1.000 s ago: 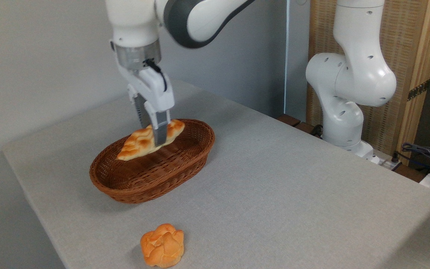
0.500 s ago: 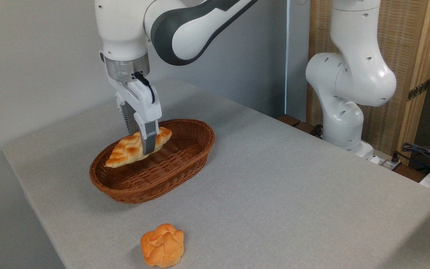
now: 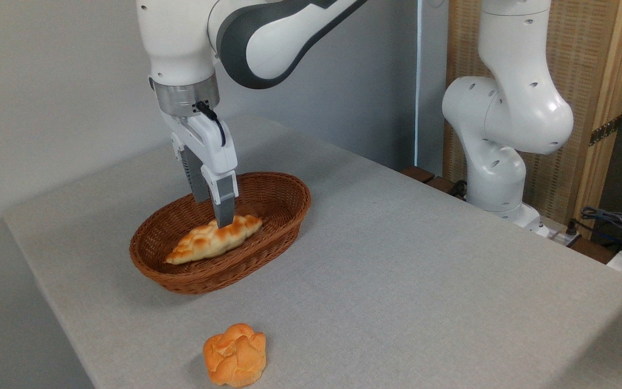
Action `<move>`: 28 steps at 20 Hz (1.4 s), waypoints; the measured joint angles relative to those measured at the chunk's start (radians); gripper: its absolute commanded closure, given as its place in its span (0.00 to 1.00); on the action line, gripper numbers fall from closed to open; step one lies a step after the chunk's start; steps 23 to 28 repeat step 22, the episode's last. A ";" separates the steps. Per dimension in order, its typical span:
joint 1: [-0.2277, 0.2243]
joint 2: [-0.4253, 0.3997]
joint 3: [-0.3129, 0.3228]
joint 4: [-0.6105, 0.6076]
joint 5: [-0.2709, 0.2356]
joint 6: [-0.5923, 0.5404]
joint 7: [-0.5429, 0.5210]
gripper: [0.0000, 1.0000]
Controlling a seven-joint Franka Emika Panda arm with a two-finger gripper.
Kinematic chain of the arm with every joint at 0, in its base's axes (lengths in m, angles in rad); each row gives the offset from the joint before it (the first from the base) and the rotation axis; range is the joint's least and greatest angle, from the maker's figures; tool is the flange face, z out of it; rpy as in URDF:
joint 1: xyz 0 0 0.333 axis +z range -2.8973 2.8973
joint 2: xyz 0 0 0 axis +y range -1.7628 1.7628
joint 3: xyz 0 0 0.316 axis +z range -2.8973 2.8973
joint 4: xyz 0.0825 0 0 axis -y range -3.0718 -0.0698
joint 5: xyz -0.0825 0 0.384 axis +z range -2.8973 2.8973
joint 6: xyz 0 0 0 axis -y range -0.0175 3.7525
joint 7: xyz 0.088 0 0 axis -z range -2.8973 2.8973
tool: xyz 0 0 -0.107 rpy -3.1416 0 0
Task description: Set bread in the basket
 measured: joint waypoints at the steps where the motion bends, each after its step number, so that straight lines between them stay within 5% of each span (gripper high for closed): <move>1: 0.001 -0.002 0.001 0.003 0.001 0.000 0.000 0.00; 4: 0.007 -0.020 0.029 0.034 0.010 -0.015 0.000 0.00; 7: 0.012 -0.036 0.089 0.139 0.016 -0.160 0.031 0.00; 10: 0.012 -0.042 0.174 0.243 0.019 -0.293 0.133 0.00; 14: 0.005 -0.041 0.289 0.285 0.019 -0.330 0.185 0.00; 28: -0.008 -0.037 0.297 0.285 0.019 -0.330 0.180 0.00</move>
